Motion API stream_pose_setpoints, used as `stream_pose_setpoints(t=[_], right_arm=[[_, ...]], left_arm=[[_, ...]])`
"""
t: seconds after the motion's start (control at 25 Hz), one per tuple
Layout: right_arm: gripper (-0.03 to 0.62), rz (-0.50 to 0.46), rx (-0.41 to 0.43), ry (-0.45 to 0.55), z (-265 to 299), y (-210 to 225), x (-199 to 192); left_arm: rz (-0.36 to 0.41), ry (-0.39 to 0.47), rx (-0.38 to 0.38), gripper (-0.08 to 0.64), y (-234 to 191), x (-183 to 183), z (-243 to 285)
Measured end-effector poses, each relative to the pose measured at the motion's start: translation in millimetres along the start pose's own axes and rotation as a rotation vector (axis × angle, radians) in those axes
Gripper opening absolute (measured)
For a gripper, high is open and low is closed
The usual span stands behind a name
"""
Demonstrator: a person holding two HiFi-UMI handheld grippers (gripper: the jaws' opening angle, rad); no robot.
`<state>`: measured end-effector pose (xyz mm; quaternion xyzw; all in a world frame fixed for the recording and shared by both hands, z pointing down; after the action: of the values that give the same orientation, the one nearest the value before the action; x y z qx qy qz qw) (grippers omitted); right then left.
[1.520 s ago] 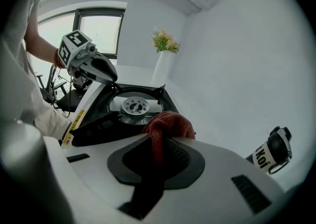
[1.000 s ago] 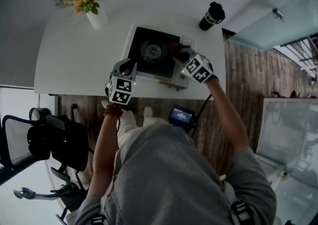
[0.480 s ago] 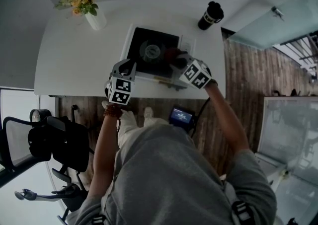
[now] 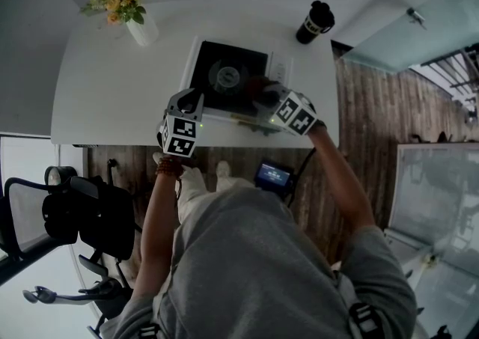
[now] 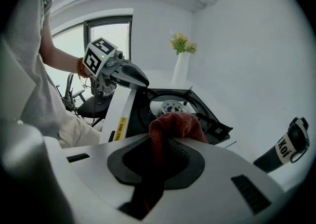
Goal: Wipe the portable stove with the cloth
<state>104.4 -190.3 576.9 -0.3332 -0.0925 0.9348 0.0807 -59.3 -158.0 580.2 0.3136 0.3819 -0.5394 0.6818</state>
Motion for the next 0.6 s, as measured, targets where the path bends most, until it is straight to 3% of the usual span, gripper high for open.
stream_pose_setpoints(t=[0.4, 0.6], right_arm=[[0.057, 0.052, 0.044, 0.03, -2, -7, 1], [0.058, 0.183, 0.09, 0.157, -11, -2, 4]], left_arm=[[0.0, -0.001, -0.005, 0.069, -1, 0, 0], [0.005, 0.003, -0.026, 0.069, 0, -2, -1]])
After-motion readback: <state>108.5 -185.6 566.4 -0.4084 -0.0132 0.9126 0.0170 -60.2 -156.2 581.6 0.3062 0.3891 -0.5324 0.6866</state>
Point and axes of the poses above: the fingertips, and each gripper's own axes: z forward along the fingers, y to its right, x out of its top, the point moved 2 cm from there along -z, backward along the fingers, and after that the axes turned 10 degrees about -z, right-handed, at the moved point
